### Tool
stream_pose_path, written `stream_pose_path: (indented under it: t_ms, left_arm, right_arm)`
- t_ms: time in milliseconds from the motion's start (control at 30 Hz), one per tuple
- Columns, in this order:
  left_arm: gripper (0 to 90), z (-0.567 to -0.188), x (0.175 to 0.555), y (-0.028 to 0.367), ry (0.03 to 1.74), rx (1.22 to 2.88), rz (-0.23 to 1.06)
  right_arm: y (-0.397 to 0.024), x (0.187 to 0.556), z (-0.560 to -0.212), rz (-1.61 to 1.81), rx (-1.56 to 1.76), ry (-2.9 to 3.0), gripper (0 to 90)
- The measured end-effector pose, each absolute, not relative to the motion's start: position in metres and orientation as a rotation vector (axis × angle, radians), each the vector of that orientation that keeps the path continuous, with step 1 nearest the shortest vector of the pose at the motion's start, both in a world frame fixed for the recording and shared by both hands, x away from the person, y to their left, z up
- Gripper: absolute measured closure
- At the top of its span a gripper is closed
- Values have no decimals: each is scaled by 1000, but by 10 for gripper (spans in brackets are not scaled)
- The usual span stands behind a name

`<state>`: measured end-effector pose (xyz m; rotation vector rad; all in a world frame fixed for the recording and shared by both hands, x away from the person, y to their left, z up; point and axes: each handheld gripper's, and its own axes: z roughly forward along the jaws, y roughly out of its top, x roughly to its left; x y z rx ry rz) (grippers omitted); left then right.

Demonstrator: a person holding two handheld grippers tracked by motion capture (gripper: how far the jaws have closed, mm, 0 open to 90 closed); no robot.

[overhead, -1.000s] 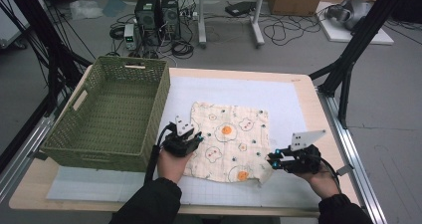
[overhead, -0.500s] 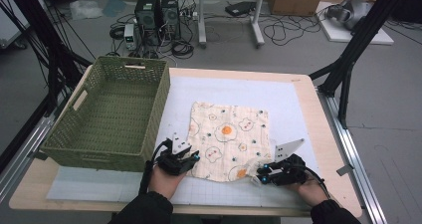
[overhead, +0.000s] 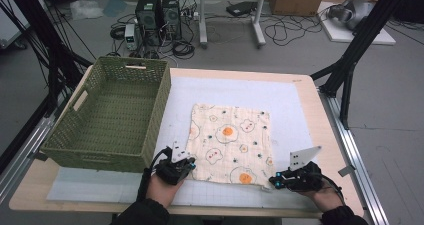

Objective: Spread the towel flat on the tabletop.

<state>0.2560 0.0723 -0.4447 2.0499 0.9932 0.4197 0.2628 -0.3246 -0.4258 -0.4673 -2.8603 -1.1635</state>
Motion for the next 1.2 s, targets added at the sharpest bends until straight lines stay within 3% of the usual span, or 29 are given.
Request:
stream_pose_path:
  t_ms: [133, 333, 633, 1200]
  left_arm:
    - [887, -440, 246, 74, 963, 2033, 424]
    - [732, -437, 252, 75, 913, 1990, 455]
    - [628, -431, 266, 73, 831, 1952, 444]
    - [518, -439, 276, 71, 813, 1955, 426]
  right_arm:
    - [-326, 258, -425, -1170, -472, -2833, 862]
    - [-323, 268, -417, -1296, -555, -2813, 629]
    - [-318, 304, -419, -1402, -747, -2778, 460]
    - [-313, 327, -422, -1453, -883, -2767, 391]
